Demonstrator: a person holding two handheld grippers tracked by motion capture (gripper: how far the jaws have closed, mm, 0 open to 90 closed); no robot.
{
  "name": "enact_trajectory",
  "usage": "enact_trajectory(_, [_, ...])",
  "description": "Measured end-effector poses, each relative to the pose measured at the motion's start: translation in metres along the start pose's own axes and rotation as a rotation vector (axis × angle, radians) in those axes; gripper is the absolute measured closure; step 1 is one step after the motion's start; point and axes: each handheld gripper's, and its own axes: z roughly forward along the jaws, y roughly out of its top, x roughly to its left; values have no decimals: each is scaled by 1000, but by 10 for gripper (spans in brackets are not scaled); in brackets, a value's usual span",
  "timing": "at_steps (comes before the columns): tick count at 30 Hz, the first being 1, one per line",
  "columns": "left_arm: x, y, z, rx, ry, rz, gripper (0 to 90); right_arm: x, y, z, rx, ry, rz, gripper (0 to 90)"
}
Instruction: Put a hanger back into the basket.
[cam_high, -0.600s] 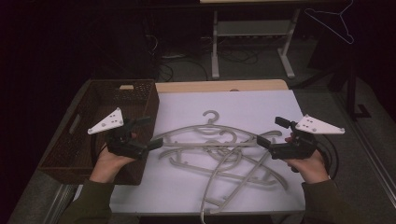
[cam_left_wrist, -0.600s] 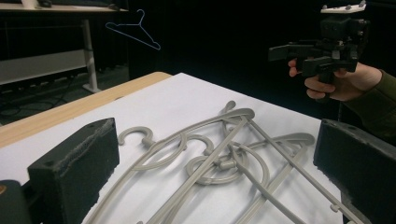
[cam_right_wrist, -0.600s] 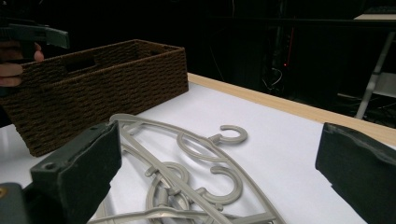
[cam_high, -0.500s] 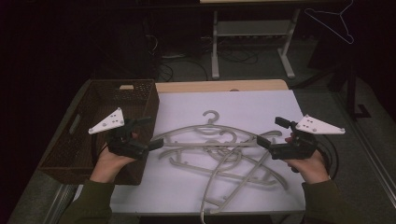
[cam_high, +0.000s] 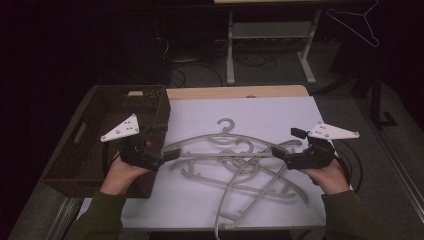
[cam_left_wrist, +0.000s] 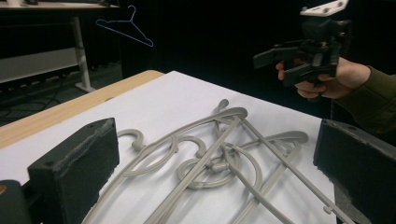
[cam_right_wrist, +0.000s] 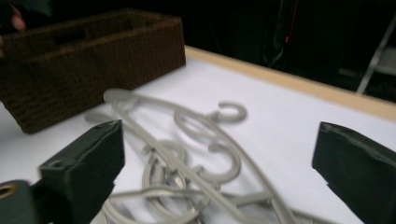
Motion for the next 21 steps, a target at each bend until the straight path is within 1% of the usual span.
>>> enact_trajectory(1, [0, 0, 1, -2, 0, -2, 0, -1, 0, 3, 17, -3, 10, 60])
enact_trajectory(3, [-1, 0, 2, -4, 0, -6, 0, -5, 1, 8, 50, 2, 25, 141])
enact_trajectory(4, [-2, 0, 2, -1, -3, -1, 0, -7, 2, 11, 63, -2, 34, 162])
enact_trajectory(5, [-2, 0, 3, 1, -5, 1, 0, -9, 2, 14, 74, -11, 42, 205])
enact_trajectory(7, [-4, 0, 5, 5, -9, 1, 0, -14, 2, 19, 103, -28, 58, 312])
enact_trajectory(9, [-4, 0, 6, 9, -11, 1, 0, -20, 1, 25, 135, -45, 68, 473])
enact_trajectory(11, [-6, -1, 9, 18, -17, 2, 0, -23, -1, 31, 181, -62, 67, 590])
enact_trajectory(12, [-7, -1, 10, 20, -20, 1, 0, -24, -3, 33, 213, -69, 63, 652])
enact_trajectory(13, [-8, -1, 11, 23, -22, 3, 0, -24, -5, 35, 243, -80, 66, 695])
enact_trajectory(15, [-9, -2, 13, 24, -27, -1, 0, -27, -10, 38, 291, -76, 81, 797])
enact_trajectory(16, [-9, -2, 13, 31, -29, 5, 0, -29, -13, 39, 309, -74, 89, 836])
enact_trajectory(18, [-10, -3, 15, 35, -34, 2, 0, -32, -18, 41, 342, -75, 104, 895])
enact_trajectory(21, [-12, -3, 17, 40, -39, 3, 0, -35, -23, 43, 398, -89, 110, 896])
